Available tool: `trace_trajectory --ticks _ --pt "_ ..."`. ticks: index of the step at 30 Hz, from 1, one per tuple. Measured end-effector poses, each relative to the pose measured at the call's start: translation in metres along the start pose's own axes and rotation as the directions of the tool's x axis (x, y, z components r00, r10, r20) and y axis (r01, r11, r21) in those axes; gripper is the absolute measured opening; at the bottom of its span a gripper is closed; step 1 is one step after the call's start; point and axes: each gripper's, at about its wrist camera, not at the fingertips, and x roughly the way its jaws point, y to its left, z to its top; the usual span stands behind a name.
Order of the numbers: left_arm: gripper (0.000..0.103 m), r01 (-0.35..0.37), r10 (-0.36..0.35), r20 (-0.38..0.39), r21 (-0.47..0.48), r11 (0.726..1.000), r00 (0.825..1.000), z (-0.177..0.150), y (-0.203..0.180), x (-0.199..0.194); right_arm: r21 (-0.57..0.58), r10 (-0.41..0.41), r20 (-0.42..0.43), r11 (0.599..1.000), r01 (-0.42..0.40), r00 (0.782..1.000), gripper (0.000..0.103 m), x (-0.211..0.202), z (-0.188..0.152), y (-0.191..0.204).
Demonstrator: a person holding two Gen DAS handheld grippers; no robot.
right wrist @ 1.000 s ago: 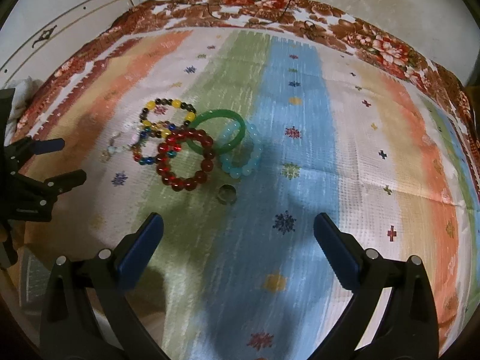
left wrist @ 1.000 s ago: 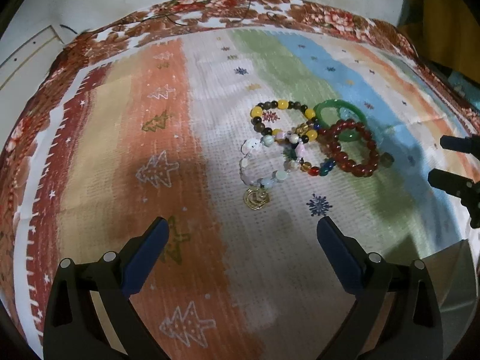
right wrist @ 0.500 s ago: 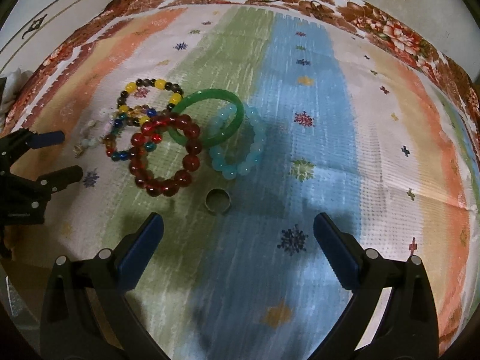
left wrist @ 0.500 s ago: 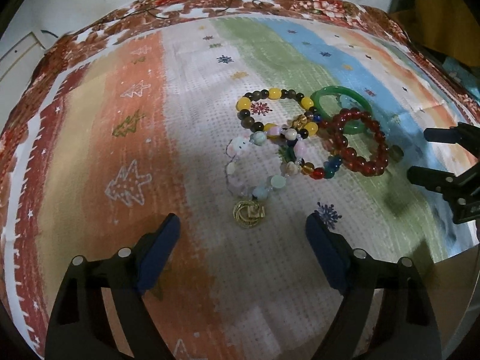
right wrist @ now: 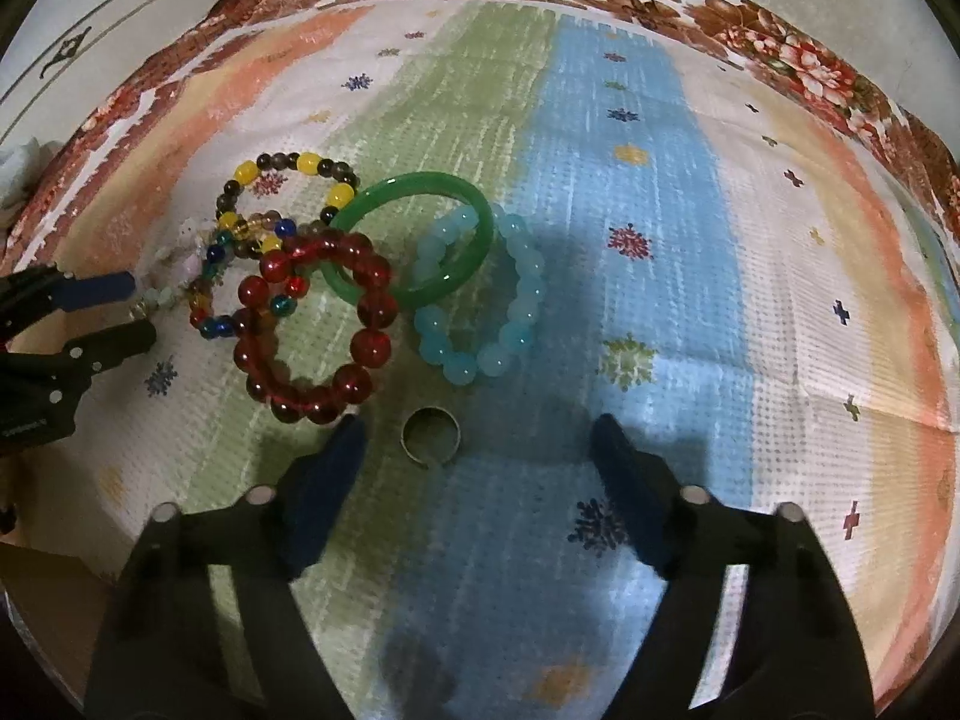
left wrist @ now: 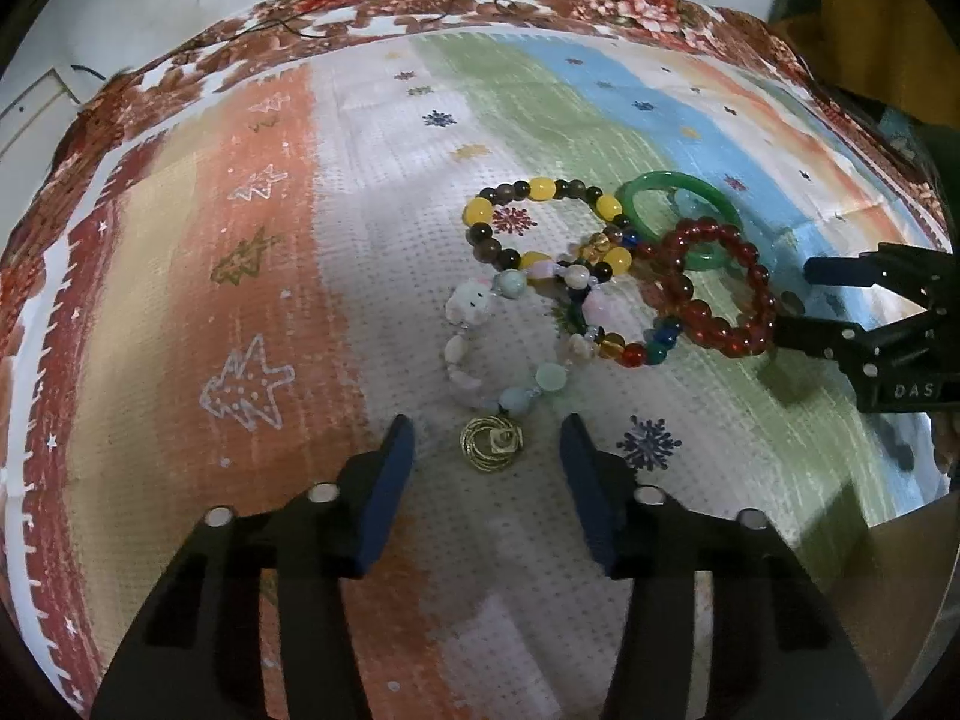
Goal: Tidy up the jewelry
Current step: 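Close the right tool on the gold ring and lift it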
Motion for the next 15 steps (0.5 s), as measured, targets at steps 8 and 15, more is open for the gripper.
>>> trace_trajectory --ticks 8,15 --pt "0.019 -0.009 0.009 -0.017 -0.02 1.0 1.0 -0.0002 0.0041 0.0002 -0.028 0.042 -0.005 0.999 -0.043 0.999 0.038 -0.0014 0.0005 0.0076" --pt "0.018 -0.018 0.018 -0.016 -0.011 1.0 1.0 -0.001 0.0039 -0.0008 -0.026 0.058 -0.005 0.998 -0.058 0.998 0.021 -0.0017 0.0005 0.0076"
